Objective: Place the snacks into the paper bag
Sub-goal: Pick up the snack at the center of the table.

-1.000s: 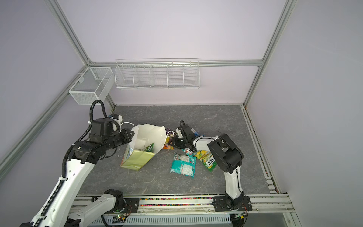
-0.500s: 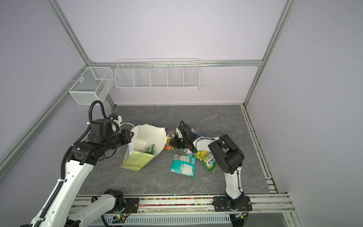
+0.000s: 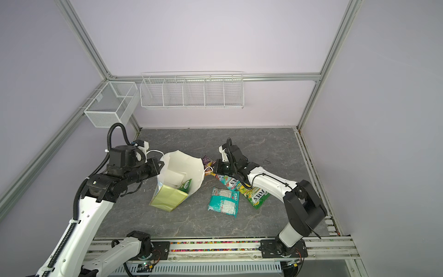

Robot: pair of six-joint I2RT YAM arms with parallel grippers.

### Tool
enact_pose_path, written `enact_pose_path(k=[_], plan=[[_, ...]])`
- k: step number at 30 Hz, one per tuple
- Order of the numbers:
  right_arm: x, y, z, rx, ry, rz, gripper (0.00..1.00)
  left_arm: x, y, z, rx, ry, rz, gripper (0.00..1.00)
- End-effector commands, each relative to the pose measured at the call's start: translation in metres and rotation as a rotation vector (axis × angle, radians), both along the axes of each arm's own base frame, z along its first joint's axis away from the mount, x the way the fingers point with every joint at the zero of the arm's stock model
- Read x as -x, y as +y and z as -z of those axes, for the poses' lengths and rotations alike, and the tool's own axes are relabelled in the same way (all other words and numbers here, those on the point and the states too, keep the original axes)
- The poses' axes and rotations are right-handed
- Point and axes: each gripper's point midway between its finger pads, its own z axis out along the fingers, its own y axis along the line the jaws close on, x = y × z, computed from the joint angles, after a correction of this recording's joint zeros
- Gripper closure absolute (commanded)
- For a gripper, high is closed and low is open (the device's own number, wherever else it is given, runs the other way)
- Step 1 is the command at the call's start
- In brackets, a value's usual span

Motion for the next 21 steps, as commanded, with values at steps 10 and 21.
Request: enact_pose_path(k=[10, 21], plan=[[0.02, -0.047, -0.041, 0.118, -0.152, 0.06, 0.93, -0.005, -0.009, -0.018, 0.104, -0.053, -0.005, 1.0], [0.037, -0.071, -0.074, 0.145, -0.246, 0.07, 0.93, -0.01, -0.018, -0.013, 0.091, -0.051, -0.02, 1.0]])
